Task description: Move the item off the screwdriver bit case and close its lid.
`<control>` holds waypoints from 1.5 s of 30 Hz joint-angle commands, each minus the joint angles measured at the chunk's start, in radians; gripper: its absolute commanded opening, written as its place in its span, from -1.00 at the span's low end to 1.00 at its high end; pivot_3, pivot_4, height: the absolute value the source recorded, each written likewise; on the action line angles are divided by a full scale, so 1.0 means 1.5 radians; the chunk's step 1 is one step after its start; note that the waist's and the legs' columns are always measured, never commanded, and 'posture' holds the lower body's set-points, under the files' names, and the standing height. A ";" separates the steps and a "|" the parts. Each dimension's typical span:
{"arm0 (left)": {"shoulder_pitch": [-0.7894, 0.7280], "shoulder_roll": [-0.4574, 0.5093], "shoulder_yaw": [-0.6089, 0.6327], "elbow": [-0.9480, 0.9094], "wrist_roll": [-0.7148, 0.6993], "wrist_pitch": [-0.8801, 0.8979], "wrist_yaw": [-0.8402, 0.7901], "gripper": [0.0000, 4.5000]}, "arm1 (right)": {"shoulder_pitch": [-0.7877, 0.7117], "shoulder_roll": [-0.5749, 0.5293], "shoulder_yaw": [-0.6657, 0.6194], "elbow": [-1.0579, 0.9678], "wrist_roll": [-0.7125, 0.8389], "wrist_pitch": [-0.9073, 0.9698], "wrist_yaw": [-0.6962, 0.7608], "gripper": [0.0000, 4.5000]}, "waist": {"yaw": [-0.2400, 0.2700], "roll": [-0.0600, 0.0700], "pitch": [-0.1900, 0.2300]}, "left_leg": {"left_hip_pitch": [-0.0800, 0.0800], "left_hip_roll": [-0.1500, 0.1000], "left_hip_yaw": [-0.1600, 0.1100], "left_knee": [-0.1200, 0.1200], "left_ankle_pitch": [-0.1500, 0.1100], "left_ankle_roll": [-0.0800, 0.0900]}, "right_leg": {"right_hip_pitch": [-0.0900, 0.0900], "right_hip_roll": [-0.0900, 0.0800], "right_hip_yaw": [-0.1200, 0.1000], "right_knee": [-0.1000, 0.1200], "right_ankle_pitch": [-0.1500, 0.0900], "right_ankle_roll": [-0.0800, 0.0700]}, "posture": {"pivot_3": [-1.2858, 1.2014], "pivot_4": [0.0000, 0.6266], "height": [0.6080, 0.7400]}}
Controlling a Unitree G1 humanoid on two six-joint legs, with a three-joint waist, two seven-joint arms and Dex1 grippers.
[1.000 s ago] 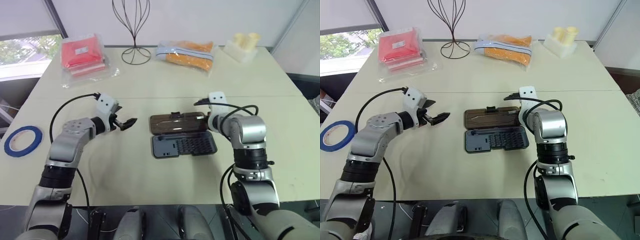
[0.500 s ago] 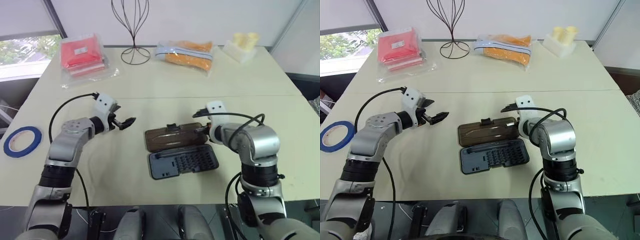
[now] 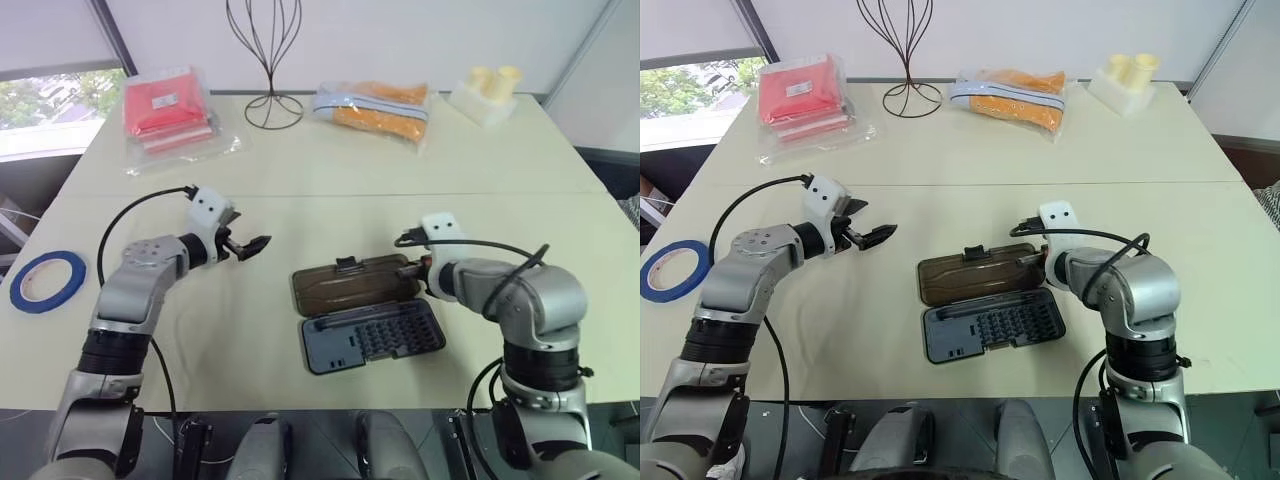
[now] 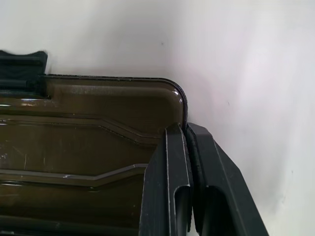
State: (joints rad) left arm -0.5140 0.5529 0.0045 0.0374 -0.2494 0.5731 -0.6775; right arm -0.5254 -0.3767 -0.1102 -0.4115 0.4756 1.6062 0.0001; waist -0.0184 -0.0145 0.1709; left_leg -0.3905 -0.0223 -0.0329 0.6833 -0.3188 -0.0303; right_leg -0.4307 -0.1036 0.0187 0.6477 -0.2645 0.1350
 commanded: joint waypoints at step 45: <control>-0.010 0.004 -0.004 -0.009 0.003 -0.018 -0.009 1.00 | 0.081 -0.323 0.146 0.016 0.998 -0.385 -0.744 -0.98 | 0.001 0.000 0.000 | 0.000 0.002 0.000 0.001 -0.003 0.005 | 0.001 0.000 0.000 -0.001 0.000 0.000 | 0.03 -0.52 1.00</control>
State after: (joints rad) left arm -0.5192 0.5502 -0.0134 0.0484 -0.2480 0.5598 -0.6902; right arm -0.3869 -0.8434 0.1127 -0.3497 1.9489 1.0360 -1.1298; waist -0.0165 -0.0153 0.1711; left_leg -0.3907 -0.0200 -0.0321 0.6845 -0.3227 -0.0228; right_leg -0.4296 -0.1029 0.0190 0.6454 -0.2646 0.1349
